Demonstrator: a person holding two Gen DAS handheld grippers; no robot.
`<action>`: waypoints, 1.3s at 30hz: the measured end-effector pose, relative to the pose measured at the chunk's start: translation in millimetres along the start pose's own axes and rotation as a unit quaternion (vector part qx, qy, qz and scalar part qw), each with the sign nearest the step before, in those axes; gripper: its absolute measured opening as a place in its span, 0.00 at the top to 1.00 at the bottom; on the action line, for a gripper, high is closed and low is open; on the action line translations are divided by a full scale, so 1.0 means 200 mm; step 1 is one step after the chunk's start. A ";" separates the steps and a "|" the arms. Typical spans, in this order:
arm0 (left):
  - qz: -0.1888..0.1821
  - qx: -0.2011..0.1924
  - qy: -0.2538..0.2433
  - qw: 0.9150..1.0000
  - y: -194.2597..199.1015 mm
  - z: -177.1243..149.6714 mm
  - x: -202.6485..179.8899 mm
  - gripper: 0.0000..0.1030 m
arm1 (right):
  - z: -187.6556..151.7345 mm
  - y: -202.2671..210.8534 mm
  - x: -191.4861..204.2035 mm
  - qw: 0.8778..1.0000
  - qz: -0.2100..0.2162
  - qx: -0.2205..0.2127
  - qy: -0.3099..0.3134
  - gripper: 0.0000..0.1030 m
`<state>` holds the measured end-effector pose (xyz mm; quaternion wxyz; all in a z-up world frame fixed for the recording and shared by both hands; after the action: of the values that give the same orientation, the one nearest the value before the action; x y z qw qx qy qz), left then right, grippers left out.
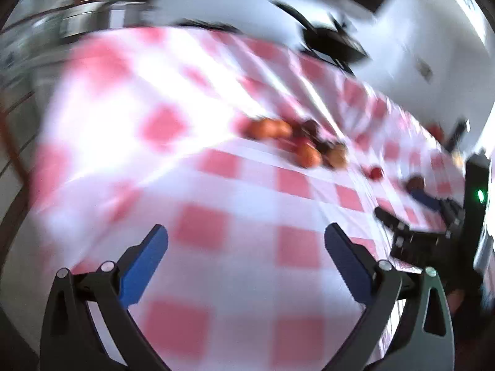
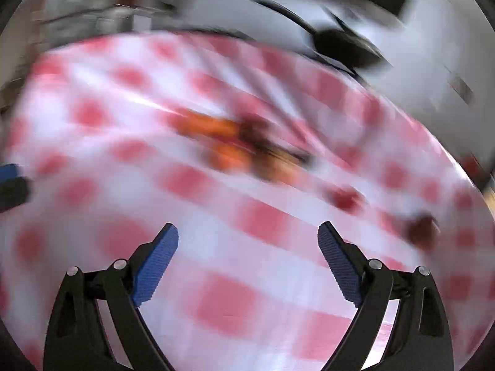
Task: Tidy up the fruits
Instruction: 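Move both empty tools back to the table, then grasp the red apple with the right tool while the left tool grasps a red tomato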
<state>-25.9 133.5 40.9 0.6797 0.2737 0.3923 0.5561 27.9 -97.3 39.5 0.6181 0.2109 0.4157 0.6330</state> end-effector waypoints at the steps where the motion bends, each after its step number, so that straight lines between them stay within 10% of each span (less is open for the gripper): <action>1: -0.004 0.010 -0.010 1.000 -0.07 0.01 -0.04 0.02 | -0.01 -0.08 -0.16 0.999 -0.025 0.018 -0.034 0.14; 8: -0.046 0.070 -0.023 0.996 -0.46 0.15 -0.29 0.02 | -0.18 -0.51 -1.05 0.961 -0.129 0.098 -0.222 0.14; 14: -0.055 0.084 -0.008 0.995 -0.57 0.18 -0.27 0.02 | -0.16 -0.76 -1.43 0.942 -0.132 0.128 -0.280 0.14; 26: -0.018 0.071 -0.008 0.997 -0.55 0.19 -0.38 0.02 | -0.10 -0.95 -1.64 0.952 -0.048 0.110 -0.280 0.35; 39: 0.008 0.101 -0.106 0.989 -1.05 0.51 -1.30 0.02 | -0.33 -0.80 -1.75 0.931 0.024 0.062 -0.359 0.35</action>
<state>153.2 -160.8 -13.6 0.6819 0.4011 0.3698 0.4872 124.5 -467.5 -37.6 0.6968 0.4719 0.1991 0.5022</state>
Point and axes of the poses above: each gripper's, at about its wrist camera, not at the fingertips, and y roughly against the way its jaws point, x to its left, z to its top, the point moved 3 cm from there along -y, roughly the way its jaws point, and after that the axes turned 12 degrees about x, right-handed, at the moved point
